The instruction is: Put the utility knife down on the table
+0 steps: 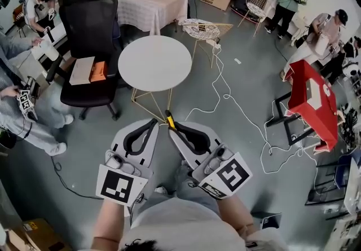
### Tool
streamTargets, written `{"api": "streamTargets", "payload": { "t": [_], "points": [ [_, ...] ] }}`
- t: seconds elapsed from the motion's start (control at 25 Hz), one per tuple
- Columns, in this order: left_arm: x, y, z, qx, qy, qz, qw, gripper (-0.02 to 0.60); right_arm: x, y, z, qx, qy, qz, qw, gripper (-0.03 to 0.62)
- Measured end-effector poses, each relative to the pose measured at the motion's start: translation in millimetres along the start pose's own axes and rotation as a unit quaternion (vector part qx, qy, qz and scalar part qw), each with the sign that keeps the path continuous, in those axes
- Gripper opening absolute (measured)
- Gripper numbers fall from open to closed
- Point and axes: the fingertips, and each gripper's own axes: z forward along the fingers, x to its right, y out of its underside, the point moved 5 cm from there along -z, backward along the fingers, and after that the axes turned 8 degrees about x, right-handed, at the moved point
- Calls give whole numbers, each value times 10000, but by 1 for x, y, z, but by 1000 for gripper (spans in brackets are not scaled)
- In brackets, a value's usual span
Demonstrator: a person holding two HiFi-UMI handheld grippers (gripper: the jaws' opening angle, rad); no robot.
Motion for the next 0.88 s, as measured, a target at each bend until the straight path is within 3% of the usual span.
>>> {"api": "streamTargets", "payload": {
  "t": [0.88],
  "points": [
    [-47,37,183,-40,-919,1,9958,11,205,14,48,-11,-828,301,9961,49]
  ]
}}
